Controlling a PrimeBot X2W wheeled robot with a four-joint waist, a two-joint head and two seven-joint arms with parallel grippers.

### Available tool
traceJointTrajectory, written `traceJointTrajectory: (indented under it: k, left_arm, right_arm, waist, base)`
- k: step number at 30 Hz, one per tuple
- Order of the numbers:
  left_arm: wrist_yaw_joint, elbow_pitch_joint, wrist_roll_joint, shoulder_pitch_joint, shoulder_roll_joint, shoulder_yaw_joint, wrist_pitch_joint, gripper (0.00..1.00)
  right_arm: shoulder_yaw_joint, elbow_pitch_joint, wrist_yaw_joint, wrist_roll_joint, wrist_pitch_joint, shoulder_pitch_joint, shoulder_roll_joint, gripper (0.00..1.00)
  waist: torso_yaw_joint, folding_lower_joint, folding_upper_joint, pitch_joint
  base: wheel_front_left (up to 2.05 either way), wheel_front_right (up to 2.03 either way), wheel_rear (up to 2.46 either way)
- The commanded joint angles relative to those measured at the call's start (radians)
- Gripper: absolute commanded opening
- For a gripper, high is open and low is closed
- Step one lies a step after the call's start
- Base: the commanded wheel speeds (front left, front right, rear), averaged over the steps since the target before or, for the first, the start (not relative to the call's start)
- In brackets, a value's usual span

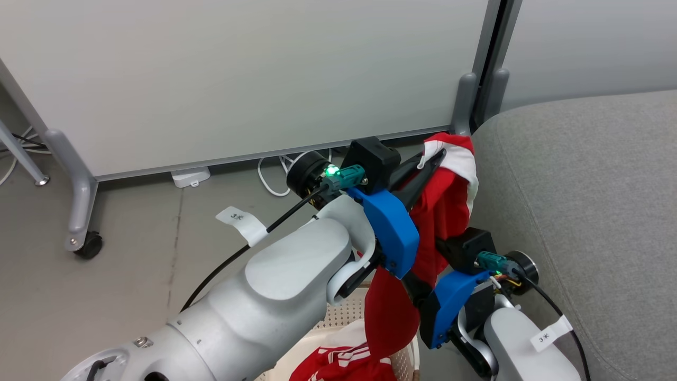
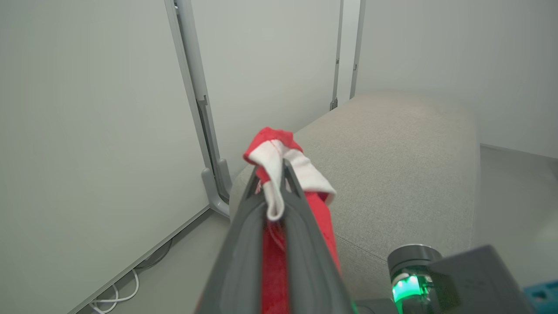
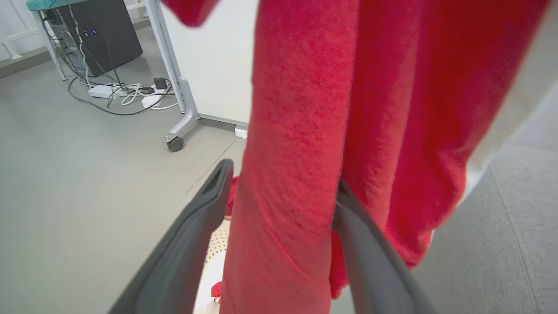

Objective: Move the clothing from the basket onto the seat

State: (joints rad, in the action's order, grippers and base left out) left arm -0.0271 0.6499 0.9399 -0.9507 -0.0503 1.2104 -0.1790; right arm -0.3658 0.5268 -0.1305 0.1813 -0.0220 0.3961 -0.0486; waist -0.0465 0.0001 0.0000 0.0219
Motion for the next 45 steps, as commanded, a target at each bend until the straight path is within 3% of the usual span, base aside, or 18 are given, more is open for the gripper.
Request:
traceJointTrajectory:
  k: [1,4,5,6,8,9,21,22,23,24,25,34,45]
  left_arm:
    - [-0.002,-0.003,0.006,-0.013,0.0,0.006,-0.002,0.0]
    - [0.0,-0.006,0.02,-0.015,0.0,0.019,-0.001,0.0]
    - [0.001,-0.007,0.022,-0.015,0.0,0.023,0.0,0.0]
    - [0.002,-0.008,0.026,-0.016,0.0,0.027,0.0,0.0]
    - [0.003,-0.008,0.032,-0.017,0.0,0.033,0.003,0.0]
    - [0.003,-0.008,0.036,-0.018,0.0,0.036,0.004,0.0]
    - [0.009,0.002,0.063,-0.022,0.0,0.055,-0.009,0.0]
    - [0.009,0.003,0.063,-0.022,0.0,0.056,-0.009,0.11]
    - [0.01,0.005,0.065,-0.022,0.0,0.057,-0.009,0.38]
    - [0.01,0.007,0.066,-0.022,0.0,0.058,-0.01,0.95]
    - [0.014,0.01,0.068,-0.022,0.0,0.059,-0.009,1.0]
    - [0.017,0.029,0.078,-0.016,0.0,0.066,0.003,1.0]
    - [0.027,0.077,0.089,0.032,-0.006,0.034,-0.069,1.0]
  right_arm:
    - [-0.011,0.012,0.0,0.015,0.005,0.018,-0.003,1.0]
    - [-0.028,0.04,0.0,0.034,0.014,0.033,-0.003,1.0]
    - [-0.034,0.049,0.0,0.041,0.017,0.037,-0.003,0.82]
    - [-0.038,0.058,0.0,0.048,0.017,0.04,-0.003,0.47]
    - [-0.045,0.072,0.0,0.058,0.015,0.046,-0.003,0.1]
    - [-0.05,0.08,0.0,0.062,0.015,0.049,-0.003,0.0]
    - [-0.08,0.121,0.0,0.085,-0.006,0.073,-0.003,0.0]
    - [-0.081,0.124,0.0,0.086,-0.008,0.073,-0.003,0.0]
    - [-0.081,0.126,0.0,0.088,-0.009,0.074,-0.003,0.0]
    - [-0.082,0.128,0.0,0.089,-0.011,0.074,-0.003,0.0]
    - [-0.083,0.13,0.0,0.09,-0.012,0.076,-0.003,0.0]
    - [-0.083,0.141,0.0,0.093,-0.02,0.085,-0.003,0.0]
    - [-0.03,0.125,0.0,0.072,-0.036,0.064,-0.003,0.0]
  waist:
    - [0.002,-0.0001,0.0,-0.003]
    - [0.005,-0.0001,0.0,-0.008]
    - [0.006,-0.0001,0.0,-0.01]
    - [0.007,-0.0001,0.0,-0.012]
    - [0.007,-0.0001,0.0,-0.014]
    - [0.007,-0.0001,0.0,-0.015]
    - [-0.004,-0.0001,0.0,-0.018]
    - [-0.004,-0.0001,0.0,-0.017]
    - [-0.004,-0.0001,0.0,-0.017]
    - [-0.004,-0.0001,0.0,-0.017]
    - [-0.004,-0.0001,0.0,-0.016]
    - [-0.004,-0.0001,0.0,-0.014]
    - [0.01,-0.0001,0.0,-0.01]
  base:
    - [0.0,0.0,0.0]
    - [0.0,0.0,0.0]
    - [0.0,0.0,0.0]
    - [0.0,0.0,0.0]
    - [0.0,0.0,0.0]
    - [0.0,0.0,0.0]
    - [0.0,0.0,0.0]
    - [0.0,0.0,0.0]
    - [0.0,0.0,0.0]
    - [0.0,0.0,0.0]
    - [0.0,0.0,0.0]
    - [0.0,0.0,0.0]
    - [0.0,0.0,0.0]
